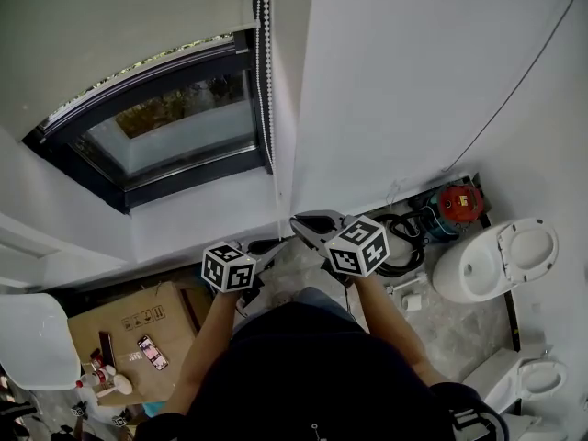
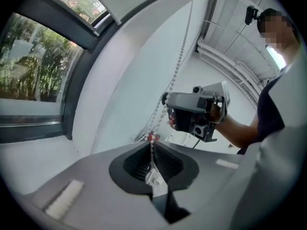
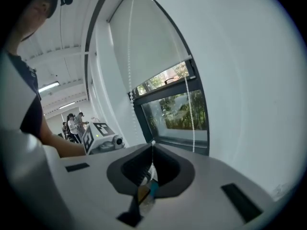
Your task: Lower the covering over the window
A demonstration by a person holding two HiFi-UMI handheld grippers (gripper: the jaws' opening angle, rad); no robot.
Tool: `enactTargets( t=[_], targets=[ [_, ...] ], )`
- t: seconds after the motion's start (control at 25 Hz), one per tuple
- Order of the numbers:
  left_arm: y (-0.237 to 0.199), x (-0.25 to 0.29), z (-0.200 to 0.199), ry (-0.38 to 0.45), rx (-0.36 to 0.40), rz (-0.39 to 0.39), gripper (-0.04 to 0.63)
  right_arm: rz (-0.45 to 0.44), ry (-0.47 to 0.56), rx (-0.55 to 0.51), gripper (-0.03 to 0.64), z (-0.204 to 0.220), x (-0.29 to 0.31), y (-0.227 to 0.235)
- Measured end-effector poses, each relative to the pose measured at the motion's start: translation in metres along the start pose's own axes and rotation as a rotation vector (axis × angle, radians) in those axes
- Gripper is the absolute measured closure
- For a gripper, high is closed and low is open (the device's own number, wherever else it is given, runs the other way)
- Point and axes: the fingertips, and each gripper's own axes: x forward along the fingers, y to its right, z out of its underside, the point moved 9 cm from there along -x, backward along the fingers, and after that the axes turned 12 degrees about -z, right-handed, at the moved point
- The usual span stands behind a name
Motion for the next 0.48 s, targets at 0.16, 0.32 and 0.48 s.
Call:
enactTargets(
  t=[0.16,0.32,0.48],
  targets=[
    [-0.004,-0.002,0.0,0.006,-0.005,-0.016,0.571,0.002,-0.071,-0.082,0.603,-0.006,0.004,-0.01],
    [-0.004,-0.005,0.001,0.01,-0.013,-0.029,0.571,-0.018,0.009,-0.134,0.601,-0.019,0.001,-0.018],
    [-0.007,-0.007,0.002,0.02,-0.019,-0.035,0.571,-0.06,0.139,-0.15,0.601,-0.039,-0.007,-0.021]
  ],
)
